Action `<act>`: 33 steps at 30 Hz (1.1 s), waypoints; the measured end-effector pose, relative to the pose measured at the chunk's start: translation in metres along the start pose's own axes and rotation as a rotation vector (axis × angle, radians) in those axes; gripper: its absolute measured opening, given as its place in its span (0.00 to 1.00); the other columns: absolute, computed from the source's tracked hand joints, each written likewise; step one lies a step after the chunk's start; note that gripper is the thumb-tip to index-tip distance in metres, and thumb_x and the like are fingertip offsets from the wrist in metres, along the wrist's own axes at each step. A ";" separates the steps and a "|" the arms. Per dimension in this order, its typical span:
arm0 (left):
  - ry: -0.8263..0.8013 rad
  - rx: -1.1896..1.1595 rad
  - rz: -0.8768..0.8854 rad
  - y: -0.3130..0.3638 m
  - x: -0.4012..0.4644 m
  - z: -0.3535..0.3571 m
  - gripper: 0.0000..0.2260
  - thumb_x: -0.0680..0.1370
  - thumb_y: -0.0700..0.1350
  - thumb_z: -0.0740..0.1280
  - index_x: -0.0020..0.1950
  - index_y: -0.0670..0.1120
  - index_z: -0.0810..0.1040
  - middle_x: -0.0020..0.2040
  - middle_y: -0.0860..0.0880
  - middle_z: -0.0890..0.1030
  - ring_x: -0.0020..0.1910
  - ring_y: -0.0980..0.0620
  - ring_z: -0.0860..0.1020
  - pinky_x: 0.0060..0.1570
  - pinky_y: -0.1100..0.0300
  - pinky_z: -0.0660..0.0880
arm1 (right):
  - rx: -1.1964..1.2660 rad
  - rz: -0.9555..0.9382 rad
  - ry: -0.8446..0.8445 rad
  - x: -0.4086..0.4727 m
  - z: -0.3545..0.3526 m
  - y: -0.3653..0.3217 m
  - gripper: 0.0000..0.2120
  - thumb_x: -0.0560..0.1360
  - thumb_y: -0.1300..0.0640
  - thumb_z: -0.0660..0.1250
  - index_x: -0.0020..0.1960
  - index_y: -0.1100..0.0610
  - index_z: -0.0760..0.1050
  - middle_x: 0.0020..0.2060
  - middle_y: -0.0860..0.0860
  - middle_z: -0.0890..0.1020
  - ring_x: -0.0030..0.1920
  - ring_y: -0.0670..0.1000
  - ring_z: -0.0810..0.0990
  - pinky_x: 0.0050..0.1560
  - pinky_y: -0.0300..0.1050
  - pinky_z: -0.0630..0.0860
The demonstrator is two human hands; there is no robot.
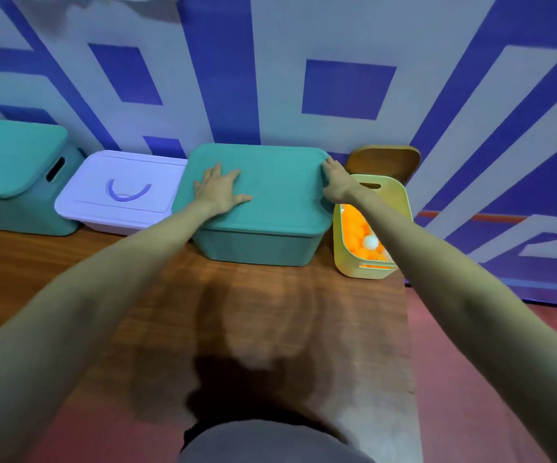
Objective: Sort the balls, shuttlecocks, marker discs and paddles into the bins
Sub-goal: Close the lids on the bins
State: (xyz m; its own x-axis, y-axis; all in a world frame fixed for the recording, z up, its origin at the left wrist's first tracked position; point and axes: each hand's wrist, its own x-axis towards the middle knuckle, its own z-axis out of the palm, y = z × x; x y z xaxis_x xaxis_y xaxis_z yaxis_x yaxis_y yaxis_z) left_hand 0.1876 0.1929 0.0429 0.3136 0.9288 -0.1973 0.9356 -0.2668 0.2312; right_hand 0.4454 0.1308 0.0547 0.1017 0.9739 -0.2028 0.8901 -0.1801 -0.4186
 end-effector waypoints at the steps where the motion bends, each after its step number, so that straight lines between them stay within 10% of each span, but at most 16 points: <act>1: -0.002 -0.002 -0.005 0.003 0.004 -0.002 0.34 0.75 0.63 0.66 0.77 0.53 0.60 0.78 0.40 0.53 0.76 0.40 0.53 0.71 0.39 0.56 | 0.011 -0.014 -0.005 0.003 0.000 0.003 0.30 0.71 0.67 0.63 0.72 0.62 0.60 0.71 0.56 0.63 0.71 0.57 0.63 0.73 0.51 0.61; 15: -0.087 0.014 -0.071 0.008 0.034 0.008 0.36 0.73 0.69 0.62 0.77 0.59 0.57 0.79 0.43 0.51 0.77 0.38 0.48 0.68 0.29 0.49 | 0.060 -0.150 0.115 0.001 0.028 0.029 0.29 0.81 0.59 0.54 0.78 0.61 0.46 0.78 0.57 0.49 0.75 0.55 0.58 0.71 0.41 0.58; 26: -0.162 0.142 -0.077 0.028 0.046 -0.019 0.36 0.71 0.73 0.60 0.71 0.51 0.66 0.67 0.43 0.71 0.67 0.40 0.69 0.66 0.38 0.63 | -0.108 -0.183 0.146 0.002 0.009 0.040 0.25 0.80 0.53 0.59 0.73 0.63 0.61 0.74 0.59 0.62 0.69 0.61 0.67 0.69 0.54 0.66; 33: 0.017 0.153 0.162 0.100 0.050 -0.017 0.27 0.78 0.58 0.63 0.73 0.46 0.66 0.76 0.40 0.60 0.74 0.41 0.60 0.71 0.42 0.58 | -0.170 -0.108 0.340 -0.022 -0.044 0.097 0.23 0.78 0.58 0.64 0.71 0.61 0.65 0.68 0.59 0.69 0.67 0.59 0.68 0.64 0.52 0.69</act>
State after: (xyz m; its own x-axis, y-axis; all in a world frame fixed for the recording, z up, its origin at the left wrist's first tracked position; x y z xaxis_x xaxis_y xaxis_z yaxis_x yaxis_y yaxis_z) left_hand 0.2941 0.2173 0.0719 0.4606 0.8744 -0.1525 0.8871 -0.4478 0.1115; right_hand 0.5495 0.0977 0.0576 0.1190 0.9814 0.1509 0.9617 -0.0761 -0.2635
